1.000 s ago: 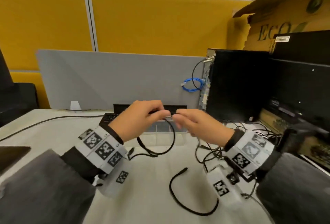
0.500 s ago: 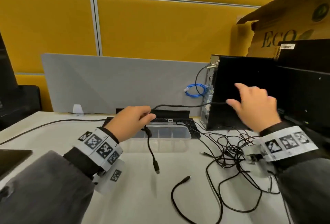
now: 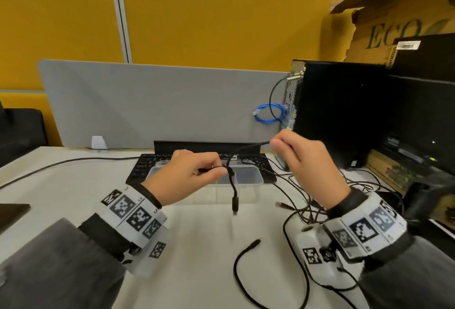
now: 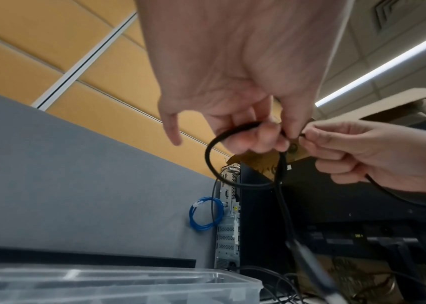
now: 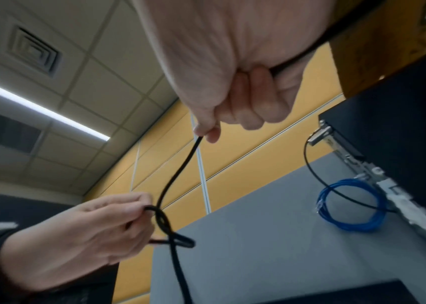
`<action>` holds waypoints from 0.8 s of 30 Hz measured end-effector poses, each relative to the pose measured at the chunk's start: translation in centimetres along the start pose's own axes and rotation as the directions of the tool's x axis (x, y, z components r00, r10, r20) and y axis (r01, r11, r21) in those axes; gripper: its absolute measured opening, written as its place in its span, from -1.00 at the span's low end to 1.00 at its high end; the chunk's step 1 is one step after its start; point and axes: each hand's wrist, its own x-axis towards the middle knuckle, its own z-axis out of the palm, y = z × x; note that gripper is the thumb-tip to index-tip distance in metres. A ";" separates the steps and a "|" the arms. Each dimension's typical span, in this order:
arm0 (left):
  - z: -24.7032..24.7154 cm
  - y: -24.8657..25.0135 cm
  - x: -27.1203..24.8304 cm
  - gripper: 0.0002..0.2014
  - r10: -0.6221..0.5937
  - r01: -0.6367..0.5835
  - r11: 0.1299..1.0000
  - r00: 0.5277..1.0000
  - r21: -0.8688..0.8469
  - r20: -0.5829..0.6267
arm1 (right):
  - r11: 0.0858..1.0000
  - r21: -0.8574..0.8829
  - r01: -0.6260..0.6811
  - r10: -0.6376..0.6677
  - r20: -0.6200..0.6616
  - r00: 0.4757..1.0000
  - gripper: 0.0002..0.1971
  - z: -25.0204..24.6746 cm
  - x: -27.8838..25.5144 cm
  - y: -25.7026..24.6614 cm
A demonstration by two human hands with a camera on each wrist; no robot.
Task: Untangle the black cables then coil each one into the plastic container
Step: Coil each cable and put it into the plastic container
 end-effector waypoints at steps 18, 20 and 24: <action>0.7 1.3 0.7 -0.73 -0.502 0.075 0.599 0.811 -0.797 -0.301 | 0.945 -0.072 0.318 -0.251 0.459 0.852 -0.64 3.0 -3.2 -1.4; -0.2 -0.3 0.5 -0.71 -0.606 0.029 0.445 0.746 -0.895 -0.277 | 0.940 -0.138 0.312 -0.196 0.530 0.825 -0.65 2.2 -3.3 -0.2; -2.7 -3.1 -0.1 -0.68 -0.698 -0.086 0.201 0.686 -0.976 -0.204 | 0.941 -0.322 0.105 0.086 0.527 0.846 -0.82 0.2 -3.7 3.9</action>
